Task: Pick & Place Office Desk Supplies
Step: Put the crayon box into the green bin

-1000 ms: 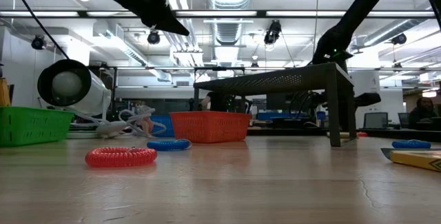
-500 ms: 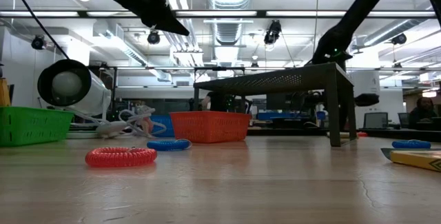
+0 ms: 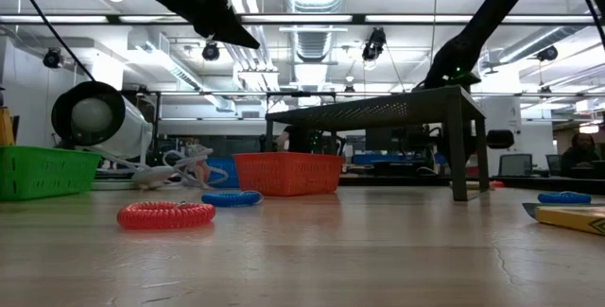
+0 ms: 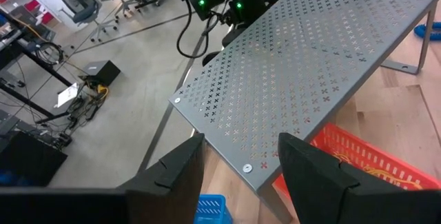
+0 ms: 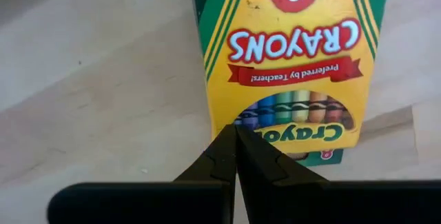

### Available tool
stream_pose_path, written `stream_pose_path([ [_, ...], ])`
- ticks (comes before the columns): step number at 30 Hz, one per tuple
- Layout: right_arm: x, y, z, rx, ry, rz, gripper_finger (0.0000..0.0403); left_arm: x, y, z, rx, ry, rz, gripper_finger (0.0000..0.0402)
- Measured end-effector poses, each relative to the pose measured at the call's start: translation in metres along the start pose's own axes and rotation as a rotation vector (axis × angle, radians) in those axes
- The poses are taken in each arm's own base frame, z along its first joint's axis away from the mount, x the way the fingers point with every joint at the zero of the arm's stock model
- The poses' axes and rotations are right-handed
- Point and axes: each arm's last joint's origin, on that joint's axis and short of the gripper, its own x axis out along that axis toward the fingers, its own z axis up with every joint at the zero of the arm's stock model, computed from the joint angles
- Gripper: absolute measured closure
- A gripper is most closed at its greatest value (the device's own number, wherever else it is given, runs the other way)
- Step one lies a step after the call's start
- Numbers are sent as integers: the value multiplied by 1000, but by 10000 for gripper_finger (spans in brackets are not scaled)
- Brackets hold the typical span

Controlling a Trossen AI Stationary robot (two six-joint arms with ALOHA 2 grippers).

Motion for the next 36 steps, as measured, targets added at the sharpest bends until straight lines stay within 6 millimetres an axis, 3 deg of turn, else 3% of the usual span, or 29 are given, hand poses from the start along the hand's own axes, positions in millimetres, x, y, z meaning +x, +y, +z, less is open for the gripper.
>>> stream_pose_path([
  [12,2,-5,-4,2,12,-38,394,0,-2,-3,5,31,-15,213],
  [18,2,-22,-11,5,40,-238,394,0,-2,-3,6,33,-17,213],
  [23,5,-28,-14,3,62,-275,394,0,-2,-3,5,33,-17,213],
  [36,25,-50,-33,24,260,-317,394,0,-2,-5,7,50,-24,213],
])
